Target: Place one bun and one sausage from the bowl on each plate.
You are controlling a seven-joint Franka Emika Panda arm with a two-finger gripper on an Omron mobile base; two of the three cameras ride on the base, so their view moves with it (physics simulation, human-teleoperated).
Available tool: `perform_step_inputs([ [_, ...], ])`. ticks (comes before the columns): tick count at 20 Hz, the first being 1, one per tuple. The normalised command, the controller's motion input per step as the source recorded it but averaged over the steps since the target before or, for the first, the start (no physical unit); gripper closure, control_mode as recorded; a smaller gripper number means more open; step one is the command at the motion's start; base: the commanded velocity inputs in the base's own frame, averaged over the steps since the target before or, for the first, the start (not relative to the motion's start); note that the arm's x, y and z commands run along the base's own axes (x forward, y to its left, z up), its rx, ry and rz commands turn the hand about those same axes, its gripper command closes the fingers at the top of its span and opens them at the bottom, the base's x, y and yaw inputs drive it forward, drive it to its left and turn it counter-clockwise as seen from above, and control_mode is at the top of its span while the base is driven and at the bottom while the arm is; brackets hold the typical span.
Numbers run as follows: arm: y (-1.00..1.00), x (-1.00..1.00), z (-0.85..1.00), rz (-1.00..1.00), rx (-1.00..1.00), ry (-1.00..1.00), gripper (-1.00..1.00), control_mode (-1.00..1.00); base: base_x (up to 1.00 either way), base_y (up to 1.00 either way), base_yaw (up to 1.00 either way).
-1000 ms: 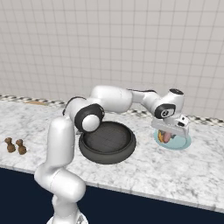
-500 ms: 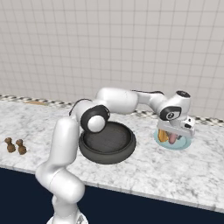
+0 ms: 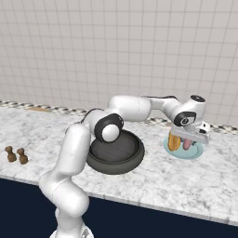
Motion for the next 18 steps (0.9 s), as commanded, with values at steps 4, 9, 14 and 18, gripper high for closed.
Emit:
perform_step_inputs([
  [4, -0.05, 0.19, -0.12, 0.0, 0.0, -0.01, 1.0, -1.0, 0.0, 0.0, 0.0],
  [9, -0.02, 0.02, -0.25, 0.0, 0.0, 0.0, 1.0, -1.0, 0.0, 0.0, 0.0],
  [14, 0.0, 0.12, -0.34, 0.01, 0.0, 0.0, 1.0, -1.0, 0.0, 0.0, 0.0],
  [18, 0.0, 0.37, -0.16, 0.09, 0.0, 0.0, 1.0, -1.0, 0.0, 0.0, 0.0],
])
